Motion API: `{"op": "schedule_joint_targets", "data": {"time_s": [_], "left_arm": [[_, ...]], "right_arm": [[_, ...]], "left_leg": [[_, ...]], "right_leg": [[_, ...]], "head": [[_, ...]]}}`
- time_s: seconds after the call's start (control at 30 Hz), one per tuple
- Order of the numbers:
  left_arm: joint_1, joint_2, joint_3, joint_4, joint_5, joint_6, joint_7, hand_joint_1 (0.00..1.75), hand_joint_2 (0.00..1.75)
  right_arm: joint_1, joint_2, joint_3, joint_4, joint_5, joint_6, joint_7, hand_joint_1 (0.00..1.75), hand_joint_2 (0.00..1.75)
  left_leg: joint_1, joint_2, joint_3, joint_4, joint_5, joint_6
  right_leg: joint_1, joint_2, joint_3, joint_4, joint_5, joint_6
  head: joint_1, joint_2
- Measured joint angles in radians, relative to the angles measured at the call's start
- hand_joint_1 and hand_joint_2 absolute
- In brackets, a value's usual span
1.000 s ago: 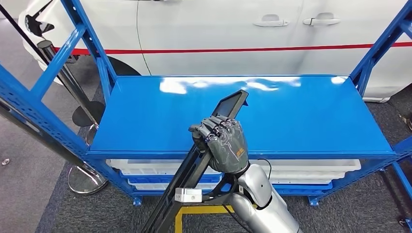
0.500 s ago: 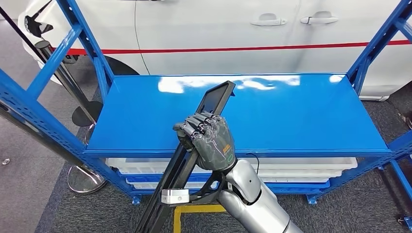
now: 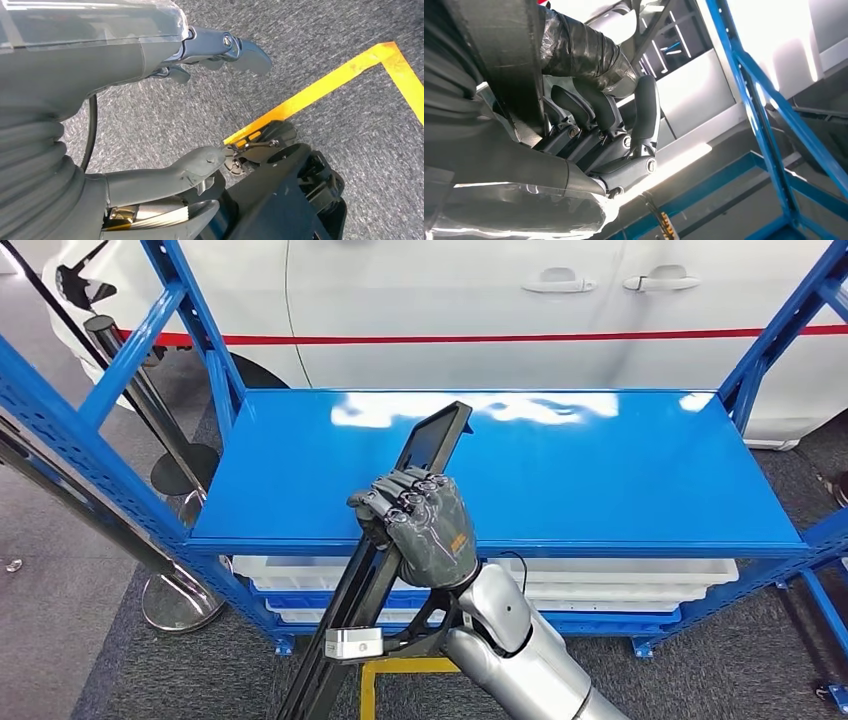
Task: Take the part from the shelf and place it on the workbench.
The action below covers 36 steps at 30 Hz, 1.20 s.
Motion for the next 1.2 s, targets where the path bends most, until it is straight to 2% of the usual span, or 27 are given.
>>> {"op": "schedule_joint_targets", "data": {"time_s": [0.07, 0.13, 0.2, 0.27, 0.3, 0.33, 0.37, 0.43, 0.47, 0.5, 0.6, 0.63, 0.67, 0.7, 0.77, 0.8, 0.83, 0.87, 0.97, 1.0, 1.07, 1.13, 1.17, 1.2], "left_arm": [[0.0, -0.001, 0.001, 0.0, -0.003, -0.001, 0.001, 0.0, 1.75], [0.0, -0.001, 0.002, 0.0, -0.007, -0.001, 0.005, 0.0, 1.75], [0.0, -0.001, 0.003, 0.0, -0.012, 0.0, 0.011, 0.0, 1.75], [0.0, -0.001, 0.004, 0.0, -0.017, 0.0, 0.016, 0.0, 1.75], [0.0, -0.001, 0.004, 0.0, -0.018, 0.0, 0.017, 0.0, 1.75], [-0.001, -0.001, 0.005, 0.0, -0.018, 0.0, 0.018, 0.0, 1.75], [-0.002, -0.001, 0.006, 0.0, -0.018, 0.0, 0.018, 0.0, 1.75], [-0.009, 0.0, 0.007, -0.002, -0.017, 0.0, 0.017, 0.0, 1.75], [-0.014, 0.001, 0.008, -0.004, -0.017, -0.001, 0.016, 0.0, 1.75], [-0.019, 0.001, 0.01, -0.006, -0.016, -0.002, 0.016, 0.0, 1.75], [-0.028, 0.001, 0.014, -0.01, -0.018, -0.008, 0.016, 0.0, 1.75], [-0.03, 0.001, 0.015, -0.01, -0.018, -0.009, 0.016, 0.0, 1.75], [-0.032, 0.001, 0.015, -0.01, -0.019, -0.01, 0.016, 0.0, 1.75], [-0.035, 0.001, 0.016, -0.01, -0.019, -0.01, 0.017, 0.0, 1.75], [-0.037, 0.001, 0.017, -0.01, -0.02, -0.013, 0.018, 0.0, 1.75], [-0.037, 0.001, 0.017, -0.01, -0.021, -0.015, 0.019, 0.0, 1.75], [-0.036, 0.0, 0.017, -0.01, -0.022, -0.017, 0.02, 0.0, 1.75], [-0.036, 0.0, 0.017, -0.01, -0.023, -0.019, 0.021, 0.0, 1.75], [-0.035, -0.002, 0.017, -0.01, -0.023, -0.021, 0.021, 0.0, 1.75], [-0.035, -0.003, 0.017, -0.01, -0.024, -0.021, 0.022, 0.0, 1.75], [-0.036, -0.004, 0.018, -0.01, -0.026, -0.021, 0.023, 0.0, 1.75], [-0.036, -0.004, 0.019, -0.01, -0.028, -0.021, 0.027, 0.0, 1.75], [-0.035, -0.004, 0.02, -0.01, -0.03, -0.021, 0.029, 0.0, 1.75], [-0.035, -0.004, 0.02, -0.01, -0.032, -0.021, 0.03, 0.0, 1.75]], "right_arm": [[-0.001, 0.001, 0.003, 0.003, -0.007, -0.001, 0.0, 1.75, 1.75], [-0.001, 0.002, 0.004, 0.006, -0.01, -0.002, -0.001, 1.75, 1.75], [-0.003, 0.005, 0.004, 0.007, -0.009, -0.003, 0.0, 1.75, 1.75], [-0.004, 0.006, 0.004, 0.009, -0.007, -0.003, 0.0, 1.75, 1.75], [-0.004, 0.007, 0.004, 0.01, -0.007, -0.003, 0.0, 1.75, 1.75], [-0.004, 0.007, 0.004, 0.012, -0.007, -0.003, 0.0, 1.75, 1.75], [-0.004, 0.007, 0.004, 0.013, -0.007, -0.003, 0.0, 1.75, 1.75], [-0.006, 0.009, 0.004, 0.013, -0.006, -0.003, 0.0, 1.75, 1.75], [-0.008, 0.01, 0.005, 0.013, -0.005, -0.003, 0.0, 1.75, 1.75], [-0.01, 0.012, 0.006, 0.013, -0.004, -0.003, 0.0, 1.75, 1.75], [-0.016, 0.015, 0.009, 0.013, 0.005, -0.002, 0.001, 1.75, 1.75], [-0.017, 0.015, 0.009, 0.013, 0.008, -0.002, 0.002, 1.75, 1.75], [-0.018, 0.015, 0.009, 0.014, 0.01, -0.002, 0.002, 1.75, 1.75], [-0.018, 0.015, 0.01, 0.014, 0.011, -0.002, 0.003, 1.75, 1.75], [-0.018, 0.015, 0.01, 0.017, 0.014, -0.002, 0.007, 1.75, 1.75], [-0.017, 0.015, 0.01, 0.02, 0.016, -0.002, 0.008, 1.75, 1.75], [-0.016, 0.015, 0.01, 0.023, 0.018, -0.003, 0.01, 1.75, 1.75], [-0.016, 0.015, 0.01, 0.025, 0.02, -0.003, 0.01, 1.75, 1.75], [-0.018, 0.016, 0.011, 0.027, 0.023, -0.003, 0.01, 1.75, 1.75], [-0.018, 0.016, 0.011, 0.027, 0.024, -0.003, 0.01, 1.75, 1.75], [-0.019, 0.017, 0.012, 0.028, 0.025, -0.003, 0.011, 1.75, 1.75], [-0.02, 0.018, 0.013, 0.03, 0.025, -0.002, 0.013, 1.75, 1.75], [-0.02, 0.019, 0.013, 0.031, 0.024, -0.002, 0.014, 1.75, 1.75], [-0.02, 0.021, 0.013, 0.033, 0.024, -0.002, 0.016, 1.75, 1.75]], "left_leg": [[0.001, 0.0, -0.004, 0.001, 0.005, -0.011], [0.004, 0.0, -0.011, 0.016, -0.011, -0.022], [0.008, 0.0, -0.042, 0.095, -0.072, -0.033], [0.012, 0.0, -0.086, 0.217, -0.141, -0.041], [0.014, 0.001, -0.097, 0.255, -0.156, -0.043], [0.014, 0.001, -0.09, 0.258, -0.152, -0.044], [0.015, 0.001, -0.063, 0.224, -0.132, -0.044], [0.014, 0.0, 0.021, 0.091, -0.085, -0.039], [0.012, -0.001, 0.052, 0.036, -0.07, -0.034], [0.009, -0.001, 0.068, 0.003, -0.064, -0.029], [0.005, -0.001, 0.067, -0.011, -0.05, -0.012], [0.006, 0.0, 0.066, -0.017, -0.041, -0.005], [0.007, 0.002, 0.062, -0.023, -0.031, 0.004], [0.008, 0.004, 0.055, -0.027, -0.022, 0.011], [0.004, 0.006, 0.034, -0.026, -0.008, 0.018], [0.003, 0.006, 0.022, -0.024, -0.002, 0.018], [0.002, 0.006, 0.011, -0.021, 0.004, 0.018], [0.002, 0.006, 0.0, -0.018, 0.009, 0.017], [0.0, 0.005, -0.023, -0.009, 0.023, 0.009], [0.0, 0.005, -0.026, -0.007, 0.027, 0.004], [0.0, 0.005, -0.03, -0.007, 0.037, -0.008], [0.002, 0.004, -0.036, -0.002, 0.034, -0.02], [0.003, 0.003, -0.044, 0.016, 0.014, -0.025], [0.005, 0.003, -0.058, 0.052, -0.021, -0.031]], "right_leg": [[0.002, 0.001, -0.003, -0.007, 0.005, -0.01], [0.001, -0.001, -0.004, -0.013, 0.015, -0.022], [-0.001, -0.005, -0.01, -0.017, 0.024, -0.032], [0.001, -0.006, -0.022, -0.016, 0.032, -0.035], [0.002, -0.007, -0.029, -0.015, 0.036, -0.035], [0.002, -0.007, -0.035, -0.014, 0.04, -0.034], [0.002, -0.007, -0.04, -0.012, 0.043, -0.033], [0.002, -0.006, -0.047, -0.009, 0.049, -0.027], [0.002, -0.007, -0.05, -0.008, 0.053, -0.022], [0.003, -0.007, -0.052, -0.007, 0.057, -0.016], [0.001, -0.006, -0.056, -0.009, 0.067, 0.003], [0.0, -0.005, -0.06, -0.003, 0.06, 0.008], [0.0, -0.004, -0.069, 0.018, 0.038, 0.012], [-0.001, -0.002, -0.085, 0.059, 0.001, 0.014], [-0.001, -0.001, -0.126, 0.18, -0.082, 0.016], [-0.001, -0.001, -0.138, 0.228, -0.105, 0.016], [-0.001, -0.001, -0.135, 0.247, -0.11, 0.016], [-0.001, -0.001, -0.113, 0.228, -0.097, 0.015], [0.003, -0.001, 0.013, 0.044, -0.042, 0.003], [0.006, -0.001, 0.037, 0.002, -0.033, -0.001], [0.011, 0.0, 0.043, -0.018, -0.023, -0.008], [0.007, -0.003, 0.038, -0.027, -0.011, -0.02], [0.004, -0.004, 0.033, -0.031, -0.002, -0.027], [0.002, -0.006, 0.026, -0.035, 0.007, -0.033]], "head": [[0.0, 0.0], [0.0, 0.0], [0.0, 0.0], [0.0, 0.0], [0.0, 0.0], [0.0, 0.0], [0.0, 0.0], [0.0, 0.0], [0.0, 0.0], [0.0, 0.0], [0.0, 0.0], [0.0, 0.0], [0.0, 0.0], [0.0, 0.0], [0.0, 0.0], [0.0, 0.0], [0.0, 0.0], [0.0, 0.0], [0.0, 0.0], [0.0, 0.0], [0.0, 0.0], [0.0, 0.0], [0.0, 0.0], [0.0, 0.0]]}}
